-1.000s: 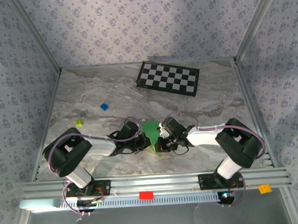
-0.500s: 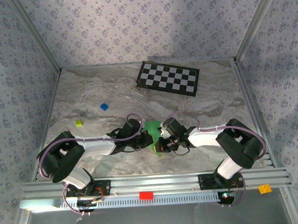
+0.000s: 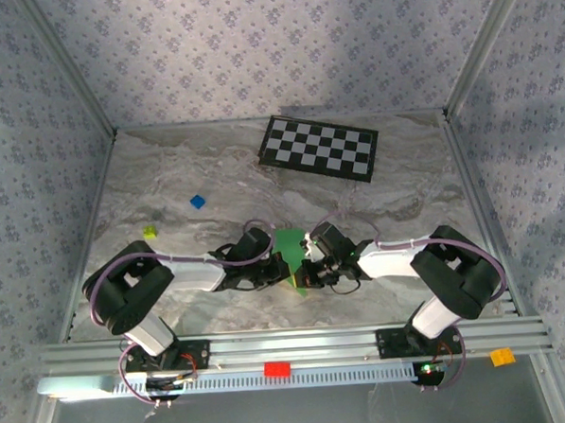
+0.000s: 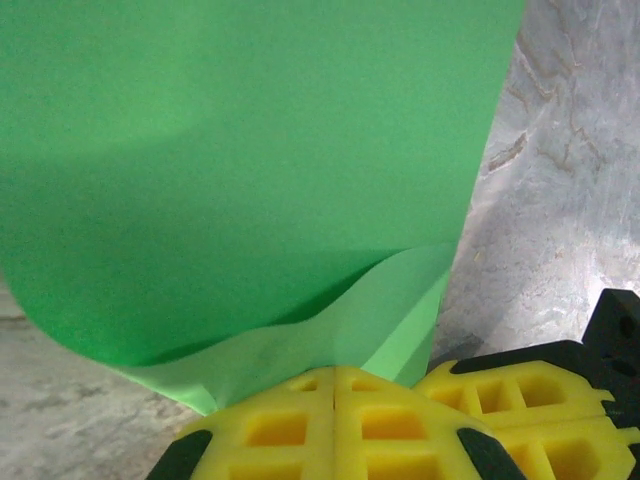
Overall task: Fold a paper plane with a square sheet of paper (pick it up from the middle)
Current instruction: Third fold the triangle at the center of the table.
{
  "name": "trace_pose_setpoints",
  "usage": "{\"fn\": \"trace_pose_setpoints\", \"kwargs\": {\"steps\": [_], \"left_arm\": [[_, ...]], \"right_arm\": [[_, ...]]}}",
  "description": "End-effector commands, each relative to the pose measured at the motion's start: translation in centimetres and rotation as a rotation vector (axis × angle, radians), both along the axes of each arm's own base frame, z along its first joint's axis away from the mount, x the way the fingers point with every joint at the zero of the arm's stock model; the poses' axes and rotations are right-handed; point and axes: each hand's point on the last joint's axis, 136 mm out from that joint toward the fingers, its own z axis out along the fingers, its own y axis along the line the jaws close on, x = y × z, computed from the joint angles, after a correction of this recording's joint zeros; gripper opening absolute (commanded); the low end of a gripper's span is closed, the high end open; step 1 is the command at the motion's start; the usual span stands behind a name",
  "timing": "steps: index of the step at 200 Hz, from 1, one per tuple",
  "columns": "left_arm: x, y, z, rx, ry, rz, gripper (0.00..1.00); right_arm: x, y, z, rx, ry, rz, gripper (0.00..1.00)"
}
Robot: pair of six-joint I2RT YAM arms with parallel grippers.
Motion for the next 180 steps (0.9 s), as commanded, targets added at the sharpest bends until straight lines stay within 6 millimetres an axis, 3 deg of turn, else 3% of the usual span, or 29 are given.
{"fn": "trace_pose_setpoints", "kwargs": {"steps": [1,62,134,180], "left_arm": [[1.4,2.8,-1.7,0.100,-0.014,0.062,0.00],[4.0,4.3,-1.3,0.111,-0.042,0.095,0.00],[5.4,6.4,-1.4,0.098,-0.055,0.131,0.00],[6.1,5.9,2.0,0.027,-0.122,0.133,0.03]], "right_arm": [[-1.9,-3.8,-3.5,-0.175,0.079,-0.035,0.01],[-2.0,-3.9,-3.7,-0.180,0.081,-0.028,0.00],[-2.0,-4.1,-3.7,-0.179,0.083,-0.027,0.00],[-1.7,-4.2,-3.6,-0.175,0.084,-0.027,0.00]]}}
